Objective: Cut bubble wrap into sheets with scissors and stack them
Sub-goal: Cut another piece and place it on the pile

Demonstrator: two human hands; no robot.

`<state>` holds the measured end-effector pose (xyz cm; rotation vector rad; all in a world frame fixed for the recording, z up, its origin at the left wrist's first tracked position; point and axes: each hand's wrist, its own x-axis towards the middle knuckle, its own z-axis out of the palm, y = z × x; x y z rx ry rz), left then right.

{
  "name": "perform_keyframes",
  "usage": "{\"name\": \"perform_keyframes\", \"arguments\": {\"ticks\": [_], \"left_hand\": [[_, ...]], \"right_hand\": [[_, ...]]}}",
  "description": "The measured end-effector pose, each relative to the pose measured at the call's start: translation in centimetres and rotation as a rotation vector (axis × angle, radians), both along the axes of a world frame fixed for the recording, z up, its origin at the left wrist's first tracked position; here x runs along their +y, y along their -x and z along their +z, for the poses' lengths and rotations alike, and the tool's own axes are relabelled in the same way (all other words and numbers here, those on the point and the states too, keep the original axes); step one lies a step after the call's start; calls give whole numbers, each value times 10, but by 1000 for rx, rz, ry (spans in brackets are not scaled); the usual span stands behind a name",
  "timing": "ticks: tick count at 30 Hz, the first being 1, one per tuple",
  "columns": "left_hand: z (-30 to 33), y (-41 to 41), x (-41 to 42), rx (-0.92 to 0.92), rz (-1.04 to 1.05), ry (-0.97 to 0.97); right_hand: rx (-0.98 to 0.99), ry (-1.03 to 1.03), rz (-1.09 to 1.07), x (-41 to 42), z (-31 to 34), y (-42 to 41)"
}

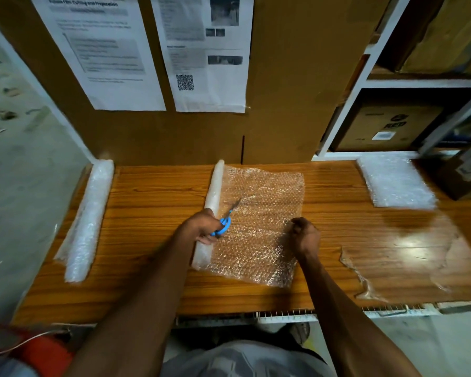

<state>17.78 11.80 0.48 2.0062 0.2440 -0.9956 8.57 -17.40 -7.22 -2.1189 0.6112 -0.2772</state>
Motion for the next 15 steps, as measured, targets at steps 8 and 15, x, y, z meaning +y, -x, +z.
{"name": "perform_keyframes", "arguments": {"ticks": [8, 15], "left_hand": [[5, 9, 6, -24, 189, 70], [-4, 32, -15, 96, 202, 242]], "right_hand": [[56, 528, 150, 22, 19, 22], [-72, 584, 840, 69, 20, 59]]}}
